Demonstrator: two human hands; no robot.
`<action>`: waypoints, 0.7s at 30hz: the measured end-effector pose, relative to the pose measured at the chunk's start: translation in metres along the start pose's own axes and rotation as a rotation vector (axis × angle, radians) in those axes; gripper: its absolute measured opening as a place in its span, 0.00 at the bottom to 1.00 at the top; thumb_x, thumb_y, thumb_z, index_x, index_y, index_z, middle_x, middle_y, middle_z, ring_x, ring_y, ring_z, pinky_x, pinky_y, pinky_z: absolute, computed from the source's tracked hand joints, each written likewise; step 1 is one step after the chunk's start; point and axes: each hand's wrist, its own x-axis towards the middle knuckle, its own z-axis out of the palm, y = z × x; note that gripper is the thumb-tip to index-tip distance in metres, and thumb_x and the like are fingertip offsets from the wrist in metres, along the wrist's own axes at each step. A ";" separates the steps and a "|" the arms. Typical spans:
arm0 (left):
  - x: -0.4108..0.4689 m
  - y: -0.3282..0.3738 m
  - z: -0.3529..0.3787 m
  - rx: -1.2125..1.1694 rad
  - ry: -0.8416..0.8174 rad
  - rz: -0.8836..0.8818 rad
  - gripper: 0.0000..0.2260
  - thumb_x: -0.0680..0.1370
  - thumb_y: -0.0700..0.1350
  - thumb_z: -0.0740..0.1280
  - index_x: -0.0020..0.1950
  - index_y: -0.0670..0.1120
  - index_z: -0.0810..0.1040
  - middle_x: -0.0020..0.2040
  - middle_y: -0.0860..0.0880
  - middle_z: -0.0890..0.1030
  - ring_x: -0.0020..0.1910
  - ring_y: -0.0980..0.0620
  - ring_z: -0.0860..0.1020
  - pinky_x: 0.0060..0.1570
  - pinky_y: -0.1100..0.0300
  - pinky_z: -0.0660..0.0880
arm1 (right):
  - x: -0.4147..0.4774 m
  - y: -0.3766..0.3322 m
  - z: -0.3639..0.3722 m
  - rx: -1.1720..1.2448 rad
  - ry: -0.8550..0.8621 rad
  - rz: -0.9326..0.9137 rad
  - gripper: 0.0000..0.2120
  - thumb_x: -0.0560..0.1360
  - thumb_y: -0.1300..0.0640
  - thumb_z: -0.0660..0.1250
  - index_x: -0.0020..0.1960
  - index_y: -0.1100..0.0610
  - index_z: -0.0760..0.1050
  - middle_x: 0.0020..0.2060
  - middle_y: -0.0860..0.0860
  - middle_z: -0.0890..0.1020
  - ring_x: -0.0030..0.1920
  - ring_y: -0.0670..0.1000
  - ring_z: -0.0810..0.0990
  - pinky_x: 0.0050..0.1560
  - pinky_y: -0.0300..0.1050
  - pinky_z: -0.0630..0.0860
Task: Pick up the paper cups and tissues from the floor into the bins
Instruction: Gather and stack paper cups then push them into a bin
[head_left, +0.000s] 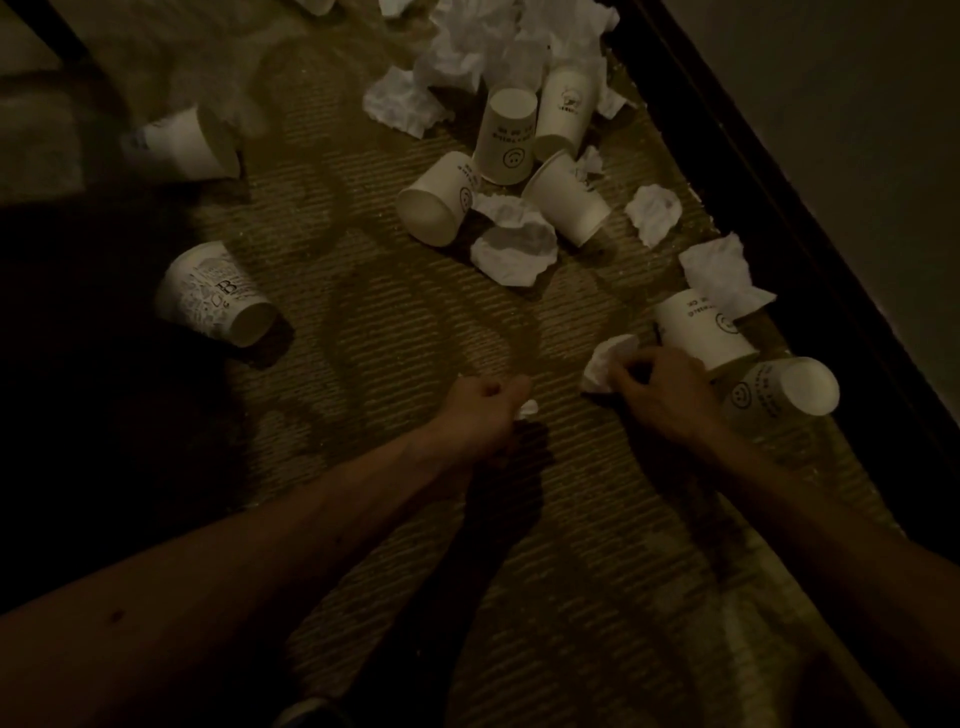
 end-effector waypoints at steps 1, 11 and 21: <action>-0.001 0.001 -0.001 -0.025 -0.001 0.002 0.12 0.82 0.47 0.64 0.40 0.46 0.77 0.33 0.49 0.76 0.22 0.59 0.72 0.21 0.69 0.67 | 0.000 0.002 -0.001 0.017 0.007 0.016 0.08 0.79 0.54 0.67 0.49 0.57 0.82 0.45 0.51 0.81 0.39 0.42 0.74 0.39 0.37 0.69; -0.005 0.006 -0.018 -0.293 0.033 0.045 0.08 0.81 0.35 0.63 0.60 0.40 0.76 0.40 0.45 0.79 0.34 0.53 0.77 0.31 0.62 0.77 | -0.028 -0.040 0.019 0.307 -0.161 -0.066 0.11 0.72 0.66 0.73 0.38 0.51 0.79 0.38 0.46 0.82 0.39 0.42 0.80 0.38 0.35 0.74; -0.019 0.008 -0.031 -0.568 -0.165 -0.102 0.17 0.82 0.56 0.58 0.56 0.45 0.79 0.53 0.42 0.80 0.50 0.43 0.79 0.53 0.49 0.76 | -0.042 -0.102 0.030 0.696 -0.375 -0.098 0.10 0.78 0.65 0.65 0.49 0.56 0.85 0.47 0.51 0.86 0.48 0.48 0.84 0.43 0.34 0.80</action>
